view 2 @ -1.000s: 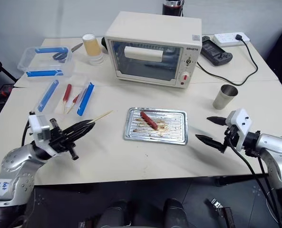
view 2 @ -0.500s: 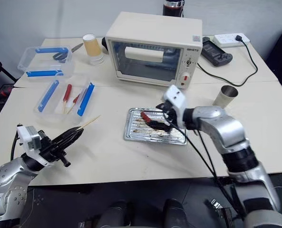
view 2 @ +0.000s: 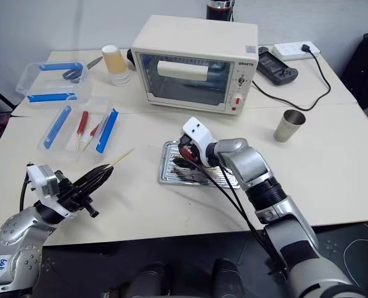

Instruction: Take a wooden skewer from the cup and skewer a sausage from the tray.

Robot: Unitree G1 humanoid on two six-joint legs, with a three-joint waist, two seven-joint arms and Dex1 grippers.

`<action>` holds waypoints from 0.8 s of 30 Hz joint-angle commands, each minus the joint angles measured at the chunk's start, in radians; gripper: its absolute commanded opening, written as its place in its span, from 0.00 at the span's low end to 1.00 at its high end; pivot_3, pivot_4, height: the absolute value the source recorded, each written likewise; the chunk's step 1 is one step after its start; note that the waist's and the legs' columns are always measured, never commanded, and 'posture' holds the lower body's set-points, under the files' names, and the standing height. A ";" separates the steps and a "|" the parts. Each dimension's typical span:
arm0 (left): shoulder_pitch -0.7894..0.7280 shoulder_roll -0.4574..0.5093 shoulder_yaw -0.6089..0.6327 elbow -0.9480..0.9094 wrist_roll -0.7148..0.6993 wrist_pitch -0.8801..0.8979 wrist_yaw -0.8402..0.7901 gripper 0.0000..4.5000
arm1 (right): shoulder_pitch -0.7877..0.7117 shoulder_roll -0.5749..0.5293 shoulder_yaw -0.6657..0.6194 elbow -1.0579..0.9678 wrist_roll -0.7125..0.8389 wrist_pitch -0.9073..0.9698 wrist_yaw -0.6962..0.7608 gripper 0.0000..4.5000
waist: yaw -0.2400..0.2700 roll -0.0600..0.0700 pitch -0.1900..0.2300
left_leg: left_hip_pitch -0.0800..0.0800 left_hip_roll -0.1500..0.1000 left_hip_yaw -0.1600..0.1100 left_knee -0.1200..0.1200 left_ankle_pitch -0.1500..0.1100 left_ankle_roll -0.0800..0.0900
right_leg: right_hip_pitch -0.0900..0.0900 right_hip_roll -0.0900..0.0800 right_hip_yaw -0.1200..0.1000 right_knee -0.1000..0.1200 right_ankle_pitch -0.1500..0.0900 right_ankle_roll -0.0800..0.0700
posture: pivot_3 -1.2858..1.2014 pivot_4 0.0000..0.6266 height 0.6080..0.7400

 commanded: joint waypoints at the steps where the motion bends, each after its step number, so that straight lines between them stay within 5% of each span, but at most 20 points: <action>1: 0.003 0.004 0.005 -0.040 -0.005 -0.005 0.007 0.00 | -0.014 0.014 0.001 -0.005 -0.021 -0.035 0.025 0.64 | -0.005 0.000 0.000 | 0.000 0.000 0.000 0.000 0.000 0.000 | 0.000 0.000 0.000 0.000 0.000 0.000 | 0.52 0.24 1.00; 7: 0.001 0.005 0.005 -0.045 -0.008 -0.004 0.011 0.00 | -0.001 0.025 0.007 0.014 -0.056 -0.073 0.050 0.18 | -0.012 0.000 0.000 | 0.000 0.000 0.000 -0.001 0.000 0.000 | 0.000 0.000 0.000 0.000 0.000 0.000 | 0.52 0.24 1.00; 16: -0.010 0.020 -0.001 -0.033 -0.006 -0.001 -0.011 0.00 | 0.013 0.027 -0.002 0.032 -0.075 -0.158 0.112 0.18 | -0.012 0.000 0.000 | 0.000 0.000 0.000 -0.001 0.000 0.000 | 0.000 0.000 0.000 0.000 0.000 0.000 | 0.52 0.24 1.00; 24: -0.009 0.118 -0.046 -0.009 0.028 -0.010 -0.143 0.00 | 0.053 -0.137 -0.050 -0.133 0.015 -0.368 0.442 0.18 | -0.010 0.000 0.000 | 0.000 0.000 0.000 -0.001 0.000 0.000 | 0.000 0.000 0.000 -0.001 0.000 0.000 | 0.52 0.24 1.00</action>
